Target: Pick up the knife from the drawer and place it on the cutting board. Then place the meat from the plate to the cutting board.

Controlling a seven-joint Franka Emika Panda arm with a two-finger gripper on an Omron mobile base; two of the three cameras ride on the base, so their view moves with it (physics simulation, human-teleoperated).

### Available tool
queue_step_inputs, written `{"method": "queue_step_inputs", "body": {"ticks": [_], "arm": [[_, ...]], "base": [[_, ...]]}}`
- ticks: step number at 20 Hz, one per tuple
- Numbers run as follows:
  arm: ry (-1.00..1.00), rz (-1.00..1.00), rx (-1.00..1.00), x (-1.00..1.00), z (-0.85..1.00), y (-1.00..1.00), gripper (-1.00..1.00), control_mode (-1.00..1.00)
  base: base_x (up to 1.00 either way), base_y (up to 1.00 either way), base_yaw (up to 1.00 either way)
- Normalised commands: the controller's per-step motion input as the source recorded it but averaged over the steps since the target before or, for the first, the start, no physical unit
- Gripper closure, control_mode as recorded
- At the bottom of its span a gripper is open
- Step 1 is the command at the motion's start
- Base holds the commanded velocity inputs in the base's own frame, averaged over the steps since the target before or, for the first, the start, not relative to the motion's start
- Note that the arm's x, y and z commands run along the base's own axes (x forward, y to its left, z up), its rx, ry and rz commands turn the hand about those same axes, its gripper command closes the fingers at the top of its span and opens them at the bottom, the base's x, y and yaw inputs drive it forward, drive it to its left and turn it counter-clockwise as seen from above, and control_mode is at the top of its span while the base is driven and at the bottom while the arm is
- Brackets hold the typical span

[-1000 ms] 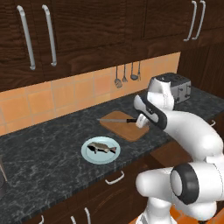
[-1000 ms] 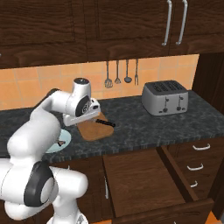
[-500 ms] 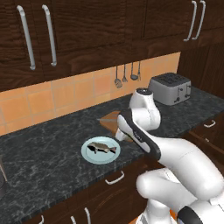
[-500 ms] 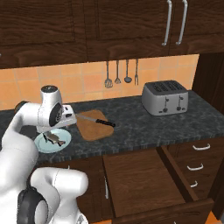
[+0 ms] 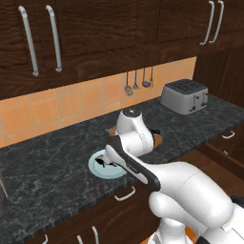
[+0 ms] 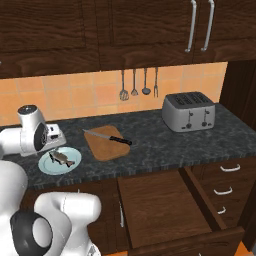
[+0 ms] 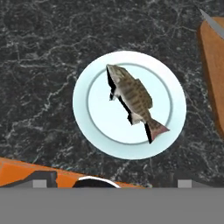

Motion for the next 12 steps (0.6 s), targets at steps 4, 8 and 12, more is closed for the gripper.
{"method": "queue_step_inputs", "body": {"ticks": [4, 8, 12], "arm": [[0.00, 0.00, 0.00, 0.05, -0.08, 0.19, -1.00, -1.00], [0.00, 0.00, 0.00, 0.12, -0.31, 0.00, -1.00, -1.00], [0.00, 0.00, 0.00, 0.21, -0.25, -0.10, -1.00, -1.00]], "base": [[0.00, 0.00, 0.00], [0.00, 0.00, 0.00], [0.00, 0.00, 0.00]]}}
